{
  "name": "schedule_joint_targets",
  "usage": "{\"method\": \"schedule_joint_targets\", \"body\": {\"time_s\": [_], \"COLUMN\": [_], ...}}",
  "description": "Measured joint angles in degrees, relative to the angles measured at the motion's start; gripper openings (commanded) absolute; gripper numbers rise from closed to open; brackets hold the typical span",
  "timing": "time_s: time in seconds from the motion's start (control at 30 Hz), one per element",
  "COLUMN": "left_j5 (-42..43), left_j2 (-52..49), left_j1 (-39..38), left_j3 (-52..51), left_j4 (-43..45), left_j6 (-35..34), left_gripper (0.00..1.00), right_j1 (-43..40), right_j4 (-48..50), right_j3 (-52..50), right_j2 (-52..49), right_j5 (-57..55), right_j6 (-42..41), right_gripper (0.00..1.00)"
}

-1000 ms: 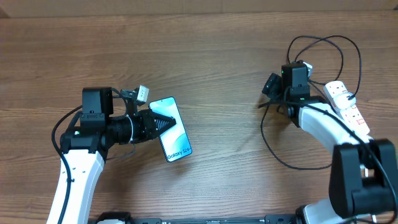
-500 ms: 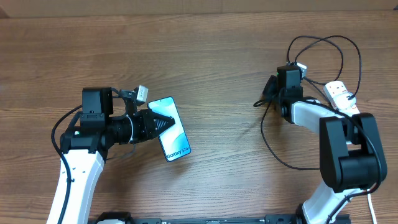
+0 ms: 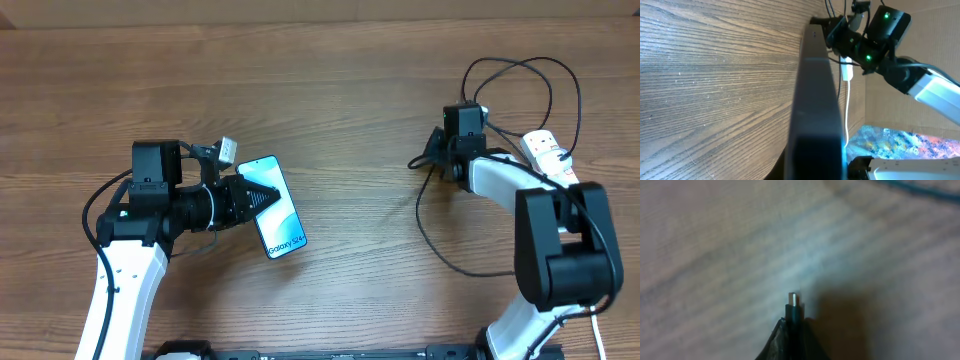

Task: Plug charger to phone and switch on socket
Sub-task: 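Move the right gripper toward the cable plug near the power strip, then lower the right gripper and grasp the black cable's plug end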

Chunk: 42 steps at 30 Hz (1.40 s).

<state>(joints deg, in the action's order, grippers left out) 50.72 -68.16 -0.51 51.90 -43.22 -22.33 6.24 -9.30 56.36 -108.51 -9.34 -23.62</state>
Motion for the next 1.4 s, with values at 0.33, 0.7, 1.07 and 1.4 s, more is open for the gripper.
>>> {"method": "schedule_joint_targets", "body": {"time_s": [0.33,0.7,1.07,1.4], "left_j5": [-0.04,-0.81,-1.11,-1.11], "left_j2": [0.0,0.0,0.0,0.0], "left_j1": [0.0,0.02,0.0,0.0], "left_j3": [0.0,0.0,0.0,0.0], "left_j4": [0.0,0.2,0.17,0.15], "left_j6": [0.0,0.02,0.0,0.0], "left_gripper": [0.04,0.04,0.04,0.04], "right_j1": [0.31,6.38,13.03,13.33], "right_j4": [-30.29,-28.28,-28.02,-31.76], "right_j3": [-1.36,-5.51,-4.68,-3.23], "right_j2": [10.93,11.54,10.64,9.62], "right_j5": [13.88,14.62,6.36,6.56], "right_j6": [-0.15,-0.22,-5.81,-8.5], "right_gripper": [0.04,0.11,0.21,0.04]}}
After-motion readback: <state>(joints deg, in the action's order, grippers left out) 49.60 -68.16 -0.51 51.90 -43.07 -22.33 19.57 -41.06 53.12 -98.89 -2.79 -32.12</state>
